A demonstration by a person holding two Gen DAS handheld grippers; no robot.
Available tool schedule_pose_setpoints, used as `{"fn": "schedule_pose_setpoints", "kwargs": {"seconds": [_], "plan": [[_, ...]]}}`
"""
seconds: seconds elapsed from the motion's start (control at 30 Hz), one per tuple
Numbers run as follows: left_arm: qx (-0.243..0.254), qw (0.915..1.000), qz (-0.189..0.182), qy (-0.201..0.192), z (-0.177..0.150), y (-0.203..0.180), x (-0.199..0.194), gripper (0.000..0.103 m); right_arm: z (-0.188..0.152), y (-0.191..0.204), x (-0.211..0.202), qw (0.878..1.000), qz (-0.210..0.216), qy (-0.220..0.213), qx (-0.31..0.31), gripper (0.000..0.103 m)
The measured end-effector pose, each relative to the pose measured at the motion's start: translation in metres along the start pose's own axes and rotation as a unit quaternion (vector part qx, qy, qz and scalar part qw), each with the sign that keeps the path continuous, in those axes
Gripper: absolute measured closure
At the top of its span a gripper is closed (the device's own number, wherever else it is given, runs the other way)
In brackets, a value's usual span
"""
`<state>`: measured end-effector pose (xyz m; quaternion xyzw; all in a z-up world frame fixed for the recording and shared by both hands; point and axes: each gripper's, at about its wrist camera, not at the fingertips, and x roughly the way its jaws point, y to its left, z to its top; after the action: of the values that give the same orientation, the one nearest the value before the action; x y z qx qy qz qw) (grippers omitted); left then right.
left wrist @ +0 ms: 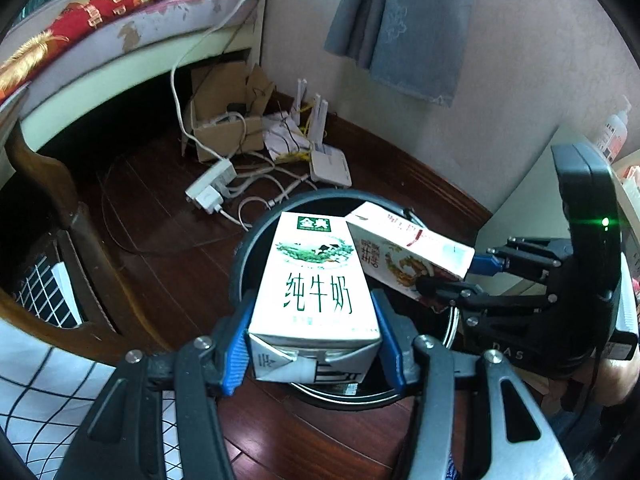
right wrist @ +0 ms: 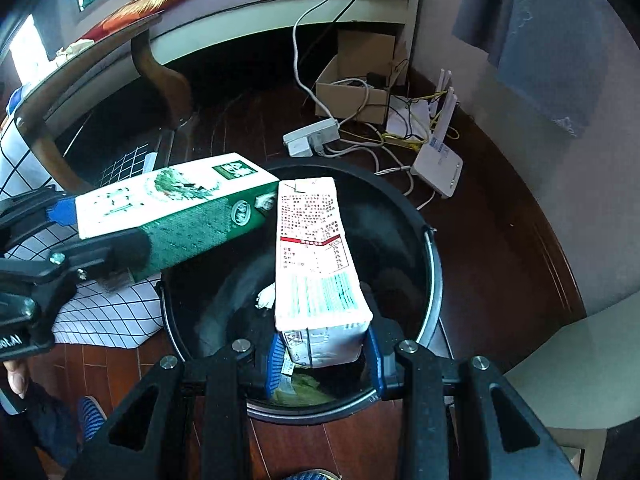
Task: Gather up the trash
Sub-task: 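Carry both cartons over the black bin and open both tools to drop them, then move both open tools back toward the items on the table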
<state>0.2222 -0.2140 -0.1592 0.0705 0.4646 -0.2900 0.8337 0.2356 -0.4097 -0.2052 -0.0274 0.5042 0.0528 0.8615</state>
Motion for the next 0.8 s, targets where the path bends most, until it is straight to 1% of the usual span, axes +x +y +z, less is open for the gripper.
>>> {"fn": "schedule_pose_setpoints", "kwargs": {"seconds": [0.03,0.07,0.1,0.13,0.17,0.2,0.27,0.3,0.37,0.43,0.63,0.8], "plan": [[0.004,0.9999,0.006,0.011,0.001,0.0,0.007,0.044,0.0,0.0,0.003,1.0,-0.006,0.003,-0.005,0.064],[0.004,0.9996,0.025,0.013,0.0,0.002,0.01,0.042,0.0,-0.002,0.006,1.0,-0.018,0.004,-0.007,0.037],[0.002,0.9985,0.052,0.016,-0.001,0.005,0.013,0.03,-0.001,-0.006,0.007,0.999,-0.04,0.005,-0.003,0.019],[-0.002,0.998,0.061,0.018,-0.002,0.008,0.013,0.025,-0.002,-0.008,0.007,0.999,-0.053,0.003,-0.003,0.005],[-0.01,0.9974,0.07,0.015,-0.004,0.011,0.012,0.017,-0.003,-0.014,0.005,0.997,-0.072,-0.002,0.001,0.005],[-0.018,0.9968,0.078,0.009,-0.006,0.015,0.009,0.011,-0.004,-0.018,0.003,0.997,-0.08,-0.003,0.009,0.005],[-0.024,0.9956,0.091,0.0,-0.011,0.02,0.006,0.005,-0.004,-0.027,0.001,0.995,-0.094,-0.003,0.026,0.0],[-0.025,0.9947,0.1,-0.005,-0.014,0.021,0.005,0.004,-0.005,-0.03,0.0,0.994,-0.104,-0.002,0.028,0.0],[-0.031,0.9942,0.103,-0.005,-0.016,0.023,0.005,0.002,-0.006,-0.034,0.001,0.993,-0.114,0.006,0.036,0.0],[-0.038,0.9935,0.107,-0.007,-0.017,0.023,0.004,0.001,-0.008,-0.035,0.001,0.993,-0.11,0.008,0.047,0.0],[-0.039,0.992,0.119,-0.015,-0.016,0.021,-0.007,0.001,-0.005,-0.029,-0.007,0.993,-0.106,0.0,0.045,0.0],[-0.039,0.9915,0.122,-0.023,-0.012,0.019,-0.016,0.001,-0.001,-0.025,-0.016,0.993,-0.104,-0.01,0.047,0.0]]}}
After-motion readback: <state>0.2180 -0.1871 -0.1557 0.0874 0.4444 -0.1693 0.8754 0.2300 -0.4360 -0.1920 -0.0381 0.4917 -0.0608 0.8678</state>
